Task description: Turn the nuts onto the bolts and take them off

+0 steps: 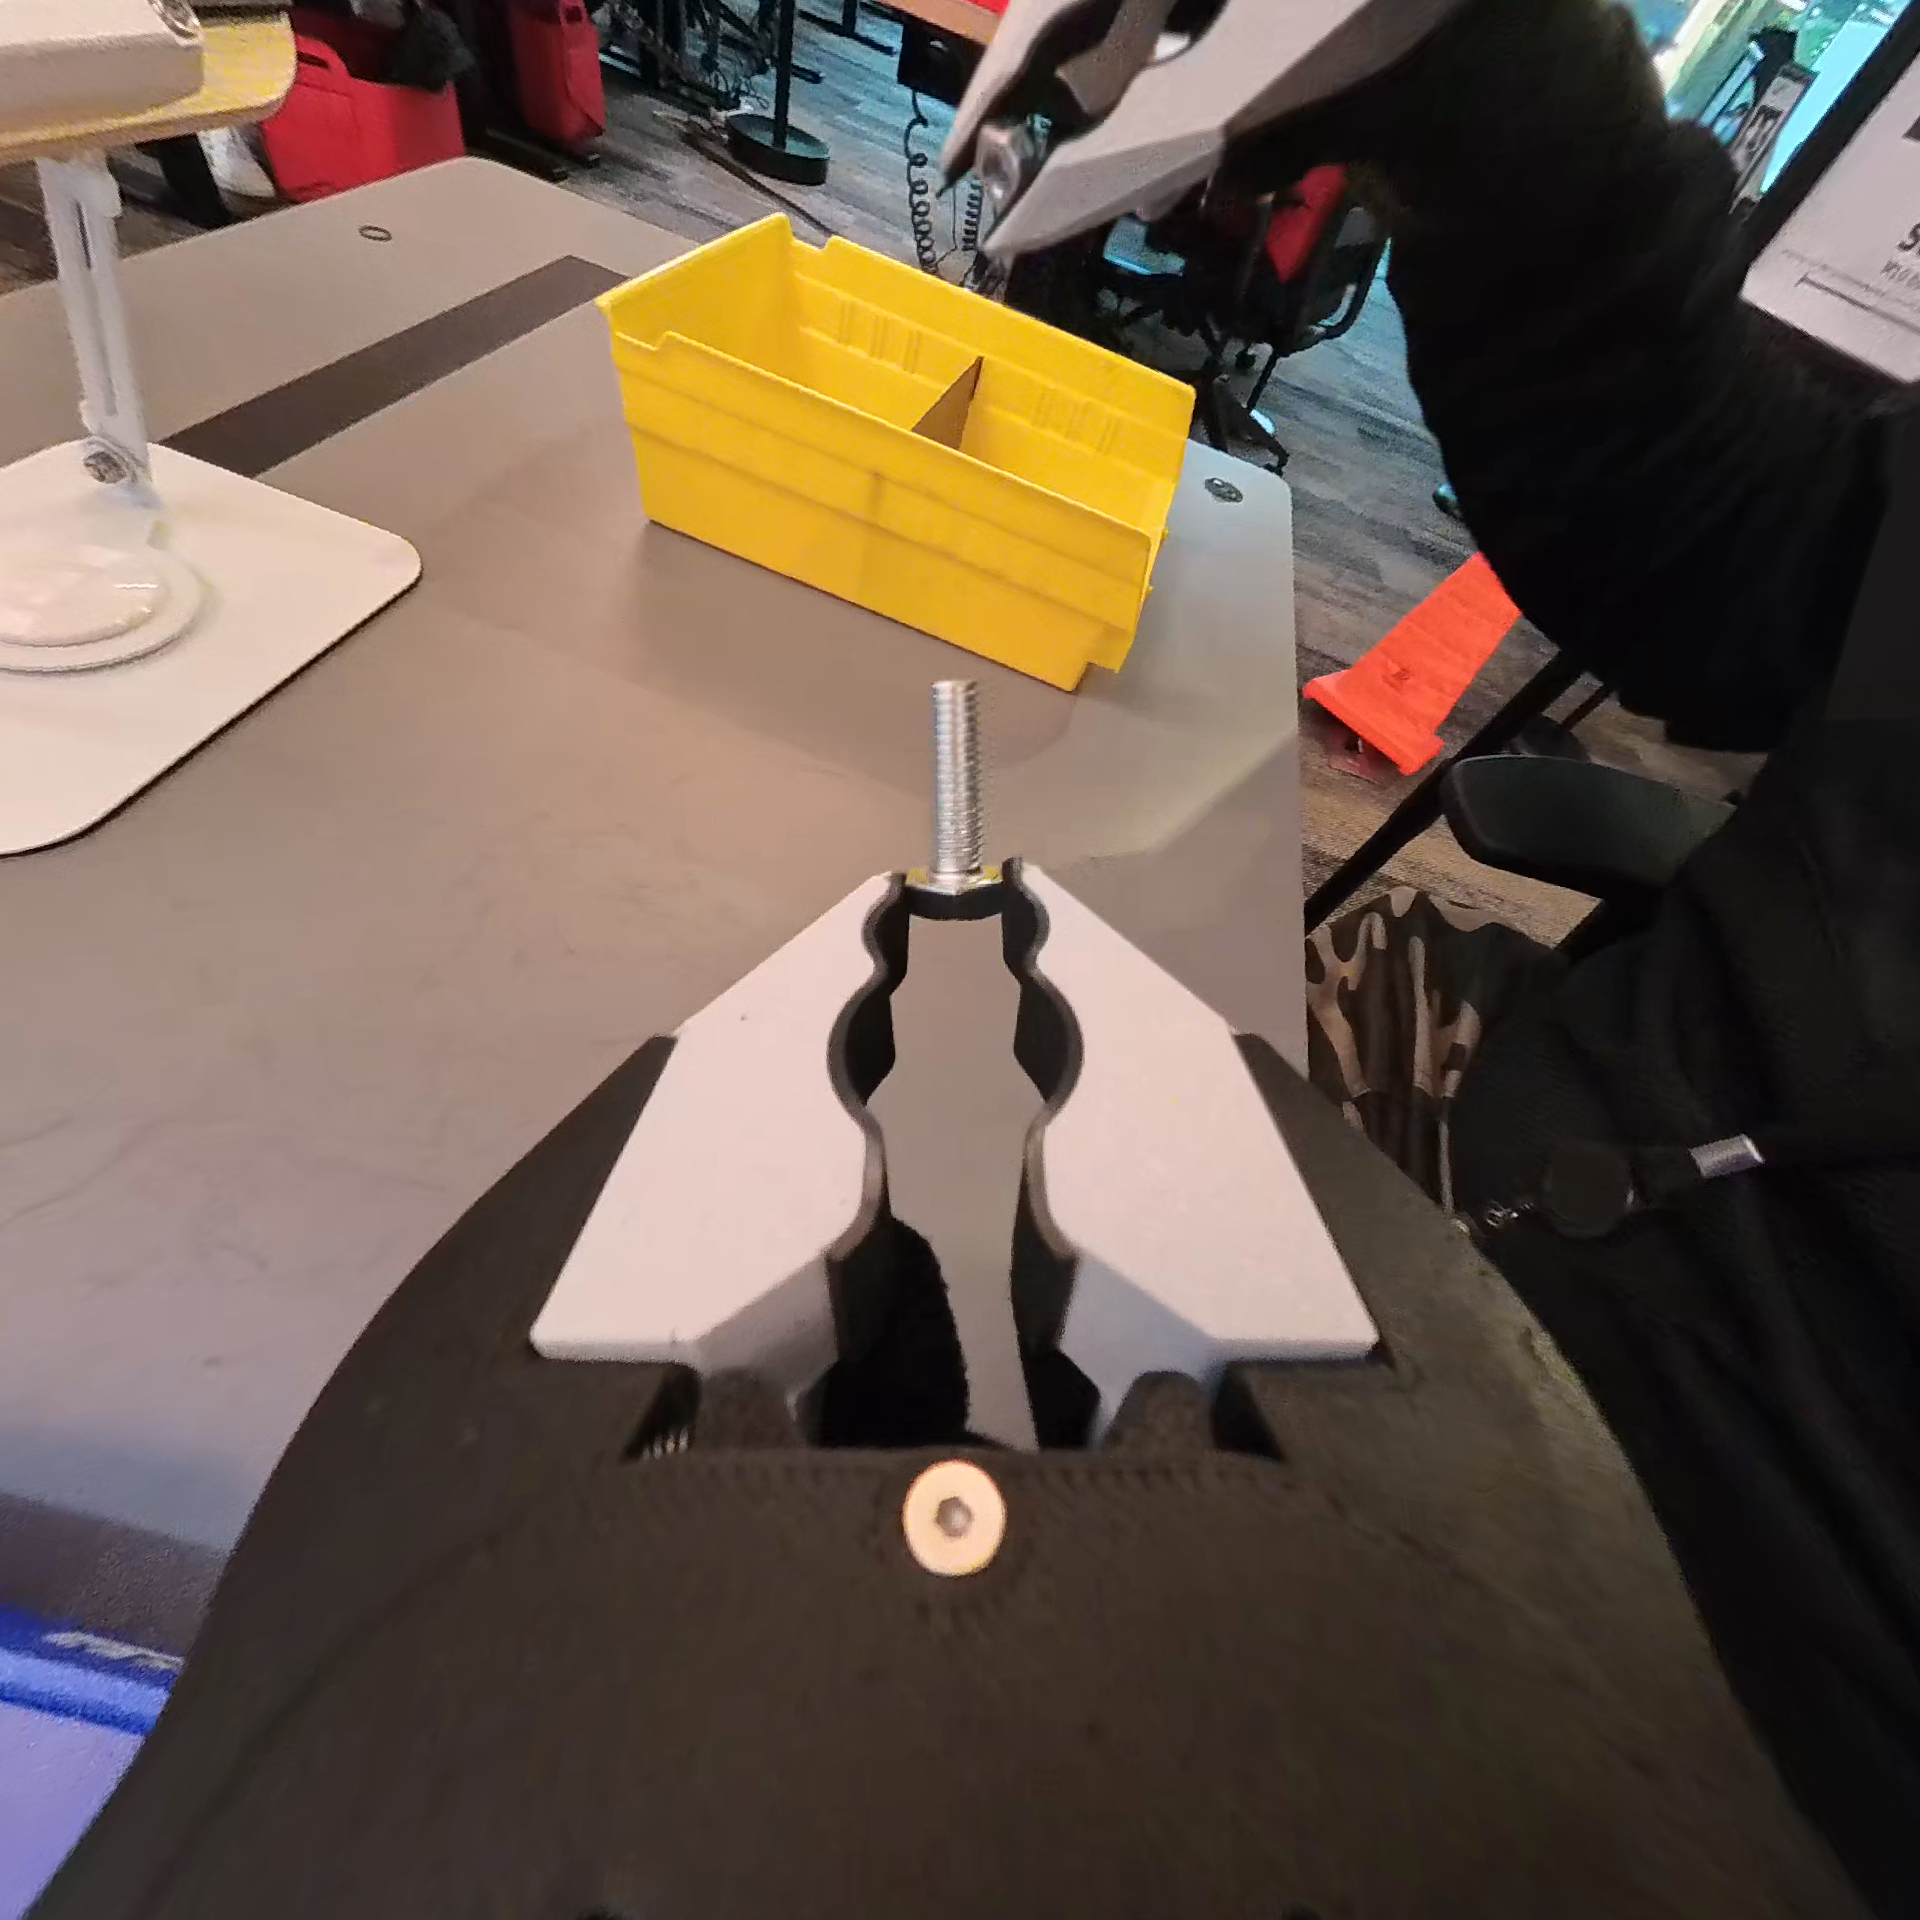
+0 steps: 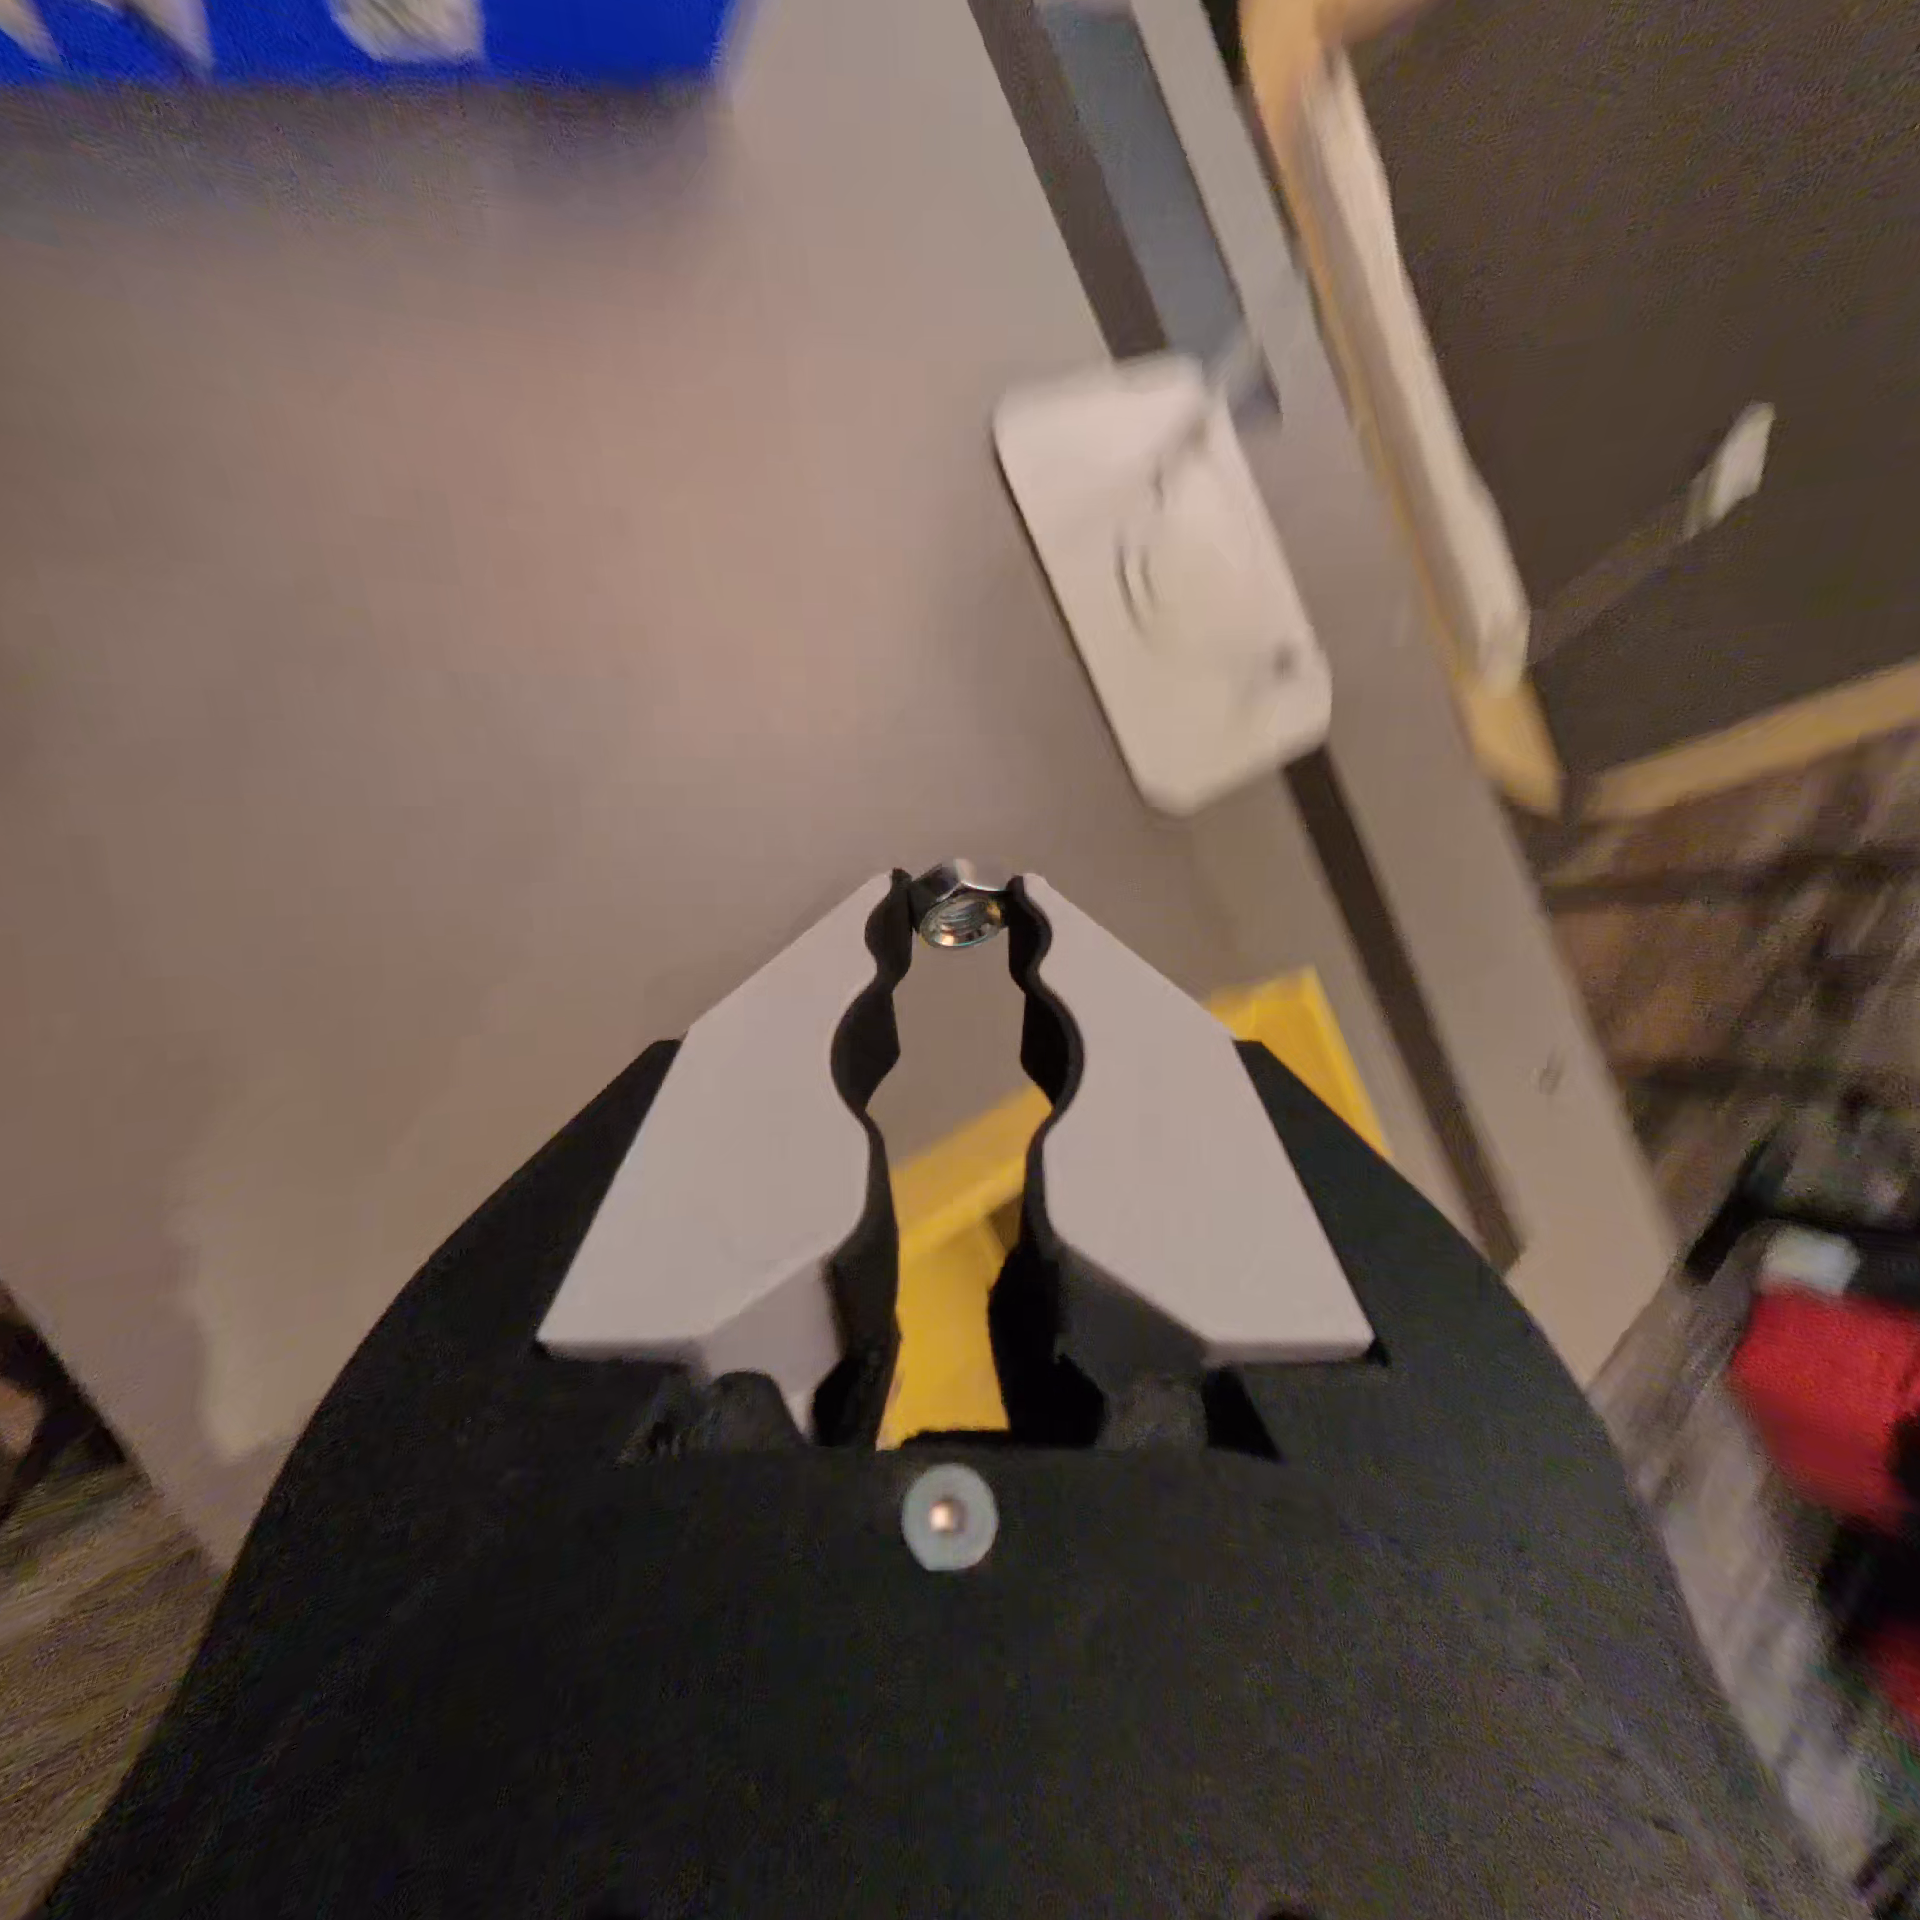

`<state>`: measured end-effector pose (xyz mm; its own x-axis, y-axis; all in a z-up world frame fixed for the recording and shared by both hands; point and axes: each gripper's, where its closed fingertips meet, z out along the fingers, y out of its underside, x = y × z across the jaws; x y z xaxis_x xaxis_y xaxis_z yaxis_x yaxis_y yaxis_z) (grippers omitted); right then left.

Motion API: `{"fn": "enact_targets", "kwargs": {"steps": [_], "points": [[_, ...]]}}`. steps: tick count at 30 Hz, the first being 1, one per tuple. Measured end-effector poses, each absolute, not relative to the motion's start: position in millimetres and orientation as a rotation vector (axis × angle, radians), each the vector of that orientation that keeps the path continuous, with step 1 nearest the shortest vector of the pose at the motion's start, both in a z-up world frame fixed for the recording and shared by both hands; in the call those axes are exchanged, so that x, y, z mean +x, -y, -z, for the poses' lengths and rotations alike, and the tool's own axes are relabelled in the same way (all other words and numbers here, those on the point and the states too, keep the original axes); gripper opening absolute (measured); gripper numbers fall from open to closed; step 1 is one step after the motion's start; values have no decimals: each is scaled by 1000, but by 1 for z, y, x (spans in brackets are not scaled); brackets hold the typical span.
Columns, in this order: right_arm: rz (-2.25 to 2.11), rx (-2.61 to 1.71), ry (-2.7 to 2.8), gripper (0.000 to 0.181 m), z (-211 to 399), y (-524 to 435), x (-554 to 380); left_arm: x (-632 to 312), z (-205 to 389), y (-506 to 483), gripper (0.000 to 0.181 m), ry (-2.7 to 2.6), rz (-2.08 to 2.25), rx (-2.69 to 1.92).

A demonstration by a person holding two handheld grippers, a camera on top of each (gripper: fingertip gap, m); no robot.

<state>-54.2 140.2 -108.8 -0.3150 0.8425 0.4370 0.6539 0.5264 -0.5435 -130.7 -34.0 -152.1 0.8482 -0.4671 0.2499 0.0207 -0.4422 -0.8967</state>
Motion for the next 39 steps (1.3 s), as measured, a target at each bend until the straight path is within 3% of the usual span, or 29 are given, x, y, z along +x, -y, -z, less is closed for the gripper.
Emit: {"fn": "enact_targets", "kwargs": {"steps": [5, 15, 19, 24, 31, 36, 39], "points": [[-141, -1792, 1966, 16, 177, -244, 53, -125, 151, 31, 16, -329, 587, -1955], [82, -2251, 1989, 16, 299, -291, 124, -108, 149, 25, 16, -350, 560, -1978], [91, -2306, 1945, 38, 310, -301, 127, -103, 149, 23, 16, -348, 546, -1979], [-98, -2143, 1850, 31, 247, -286, 97, -98, 144, 17, 16, -324, 561, -1931], [-1264, -1325, 1767, 31, 91, -86, -46, -86, 122, 11, 16, -258, 647, -1730], [-1742, -1282, 1752, 34, 95, 2, -93, -79, 121, 15, 16, -250, 664, -1701], [-1886, -1249, 1748, 25, 92, 23, -102, -76, 122, 17, 16, -259, 667, -1701]]}}
